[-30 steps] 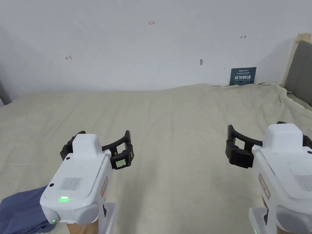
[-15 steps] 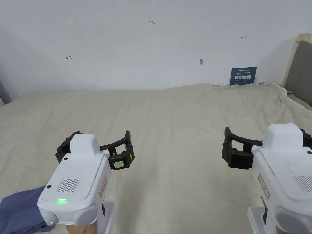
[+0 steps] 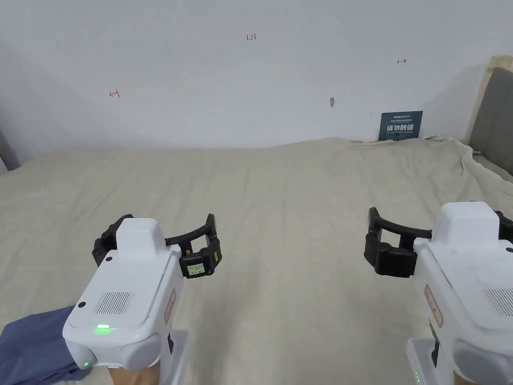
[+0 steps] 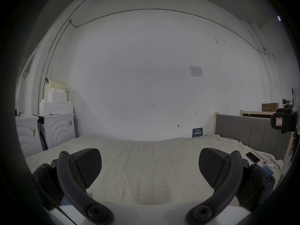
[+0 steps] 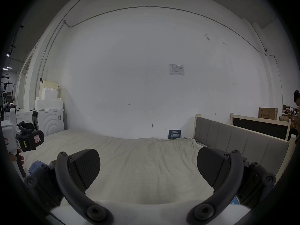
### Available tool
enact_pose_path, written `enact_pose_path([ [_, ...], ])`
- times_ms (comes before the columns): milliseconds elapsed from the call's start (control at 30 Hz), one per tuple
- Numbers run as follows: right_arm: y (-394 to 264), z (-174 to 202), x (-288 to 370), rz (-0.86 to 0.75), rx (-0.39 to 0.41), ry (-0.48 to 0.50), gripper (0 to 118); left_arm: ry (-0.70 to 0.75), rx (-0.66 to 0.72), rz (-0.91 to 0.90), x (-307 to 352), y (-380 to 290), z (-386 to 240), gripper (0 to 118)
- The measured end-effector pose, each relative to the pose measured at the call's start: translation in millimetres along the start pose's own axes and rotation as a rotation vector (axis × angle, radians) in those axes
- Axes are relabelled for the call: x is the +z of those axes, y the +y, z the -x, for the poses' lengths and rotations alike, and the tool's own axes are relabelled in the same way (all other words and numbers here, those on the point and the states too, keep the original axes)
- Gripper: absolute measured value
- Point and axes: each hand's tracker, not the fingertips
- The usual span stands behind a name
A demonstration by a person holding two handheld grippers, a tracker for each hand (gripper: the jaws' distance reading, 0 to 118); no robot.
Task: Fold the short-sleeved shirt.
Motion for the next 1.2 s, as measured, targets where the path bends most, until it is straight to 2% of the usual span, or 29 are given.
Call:
enact_pose_path([
  [1200, -1.5, -1.6, 0.4, -0.009, 0.001, -0.001, 118, 0.009, 0.008, -0.005, 1.5, 0.2, 1.8, 118],
])
